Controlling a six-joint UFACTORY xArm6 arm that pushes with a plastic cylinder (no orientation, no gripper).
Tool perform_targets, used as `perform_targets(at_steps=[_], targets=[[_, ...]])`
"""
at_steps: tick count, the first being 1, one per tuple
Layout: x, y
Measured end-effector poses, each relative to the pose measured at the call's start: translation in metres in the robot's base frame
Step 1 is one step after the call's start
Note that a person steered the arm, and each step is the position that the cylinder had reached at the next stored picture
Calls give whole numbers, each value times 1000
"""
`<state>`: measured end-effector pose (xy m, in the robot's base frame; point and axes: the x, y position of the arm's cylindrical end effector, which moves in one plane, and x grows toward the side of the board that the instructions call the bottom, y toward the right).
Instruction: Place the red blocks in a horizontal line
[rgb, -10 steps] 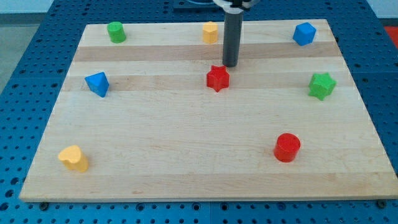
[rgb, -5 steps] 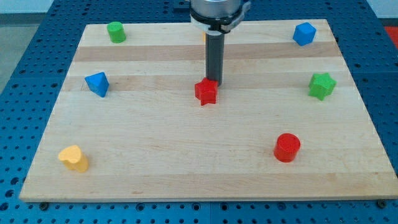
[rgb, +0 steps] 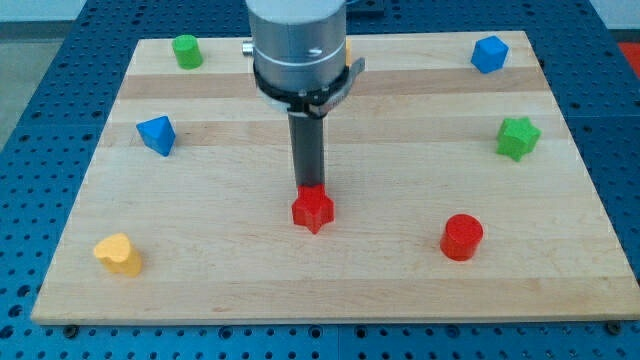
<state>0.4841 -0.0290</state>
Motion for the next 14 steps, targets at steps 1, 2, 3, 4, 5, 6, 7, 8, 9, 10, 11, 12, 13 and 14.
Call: perform_targets(at_steps=[1,2,3,4,5,6,7,8,9,10,11,12,13,14], targets=[[25,0],[47,0],[48,-12],[48,-51],[50,-87],[65,-91],[75,-88],[75,-76],[75,-59],[75,-41],[75,-28],[75,-21],[75,-12],[75,-12]])
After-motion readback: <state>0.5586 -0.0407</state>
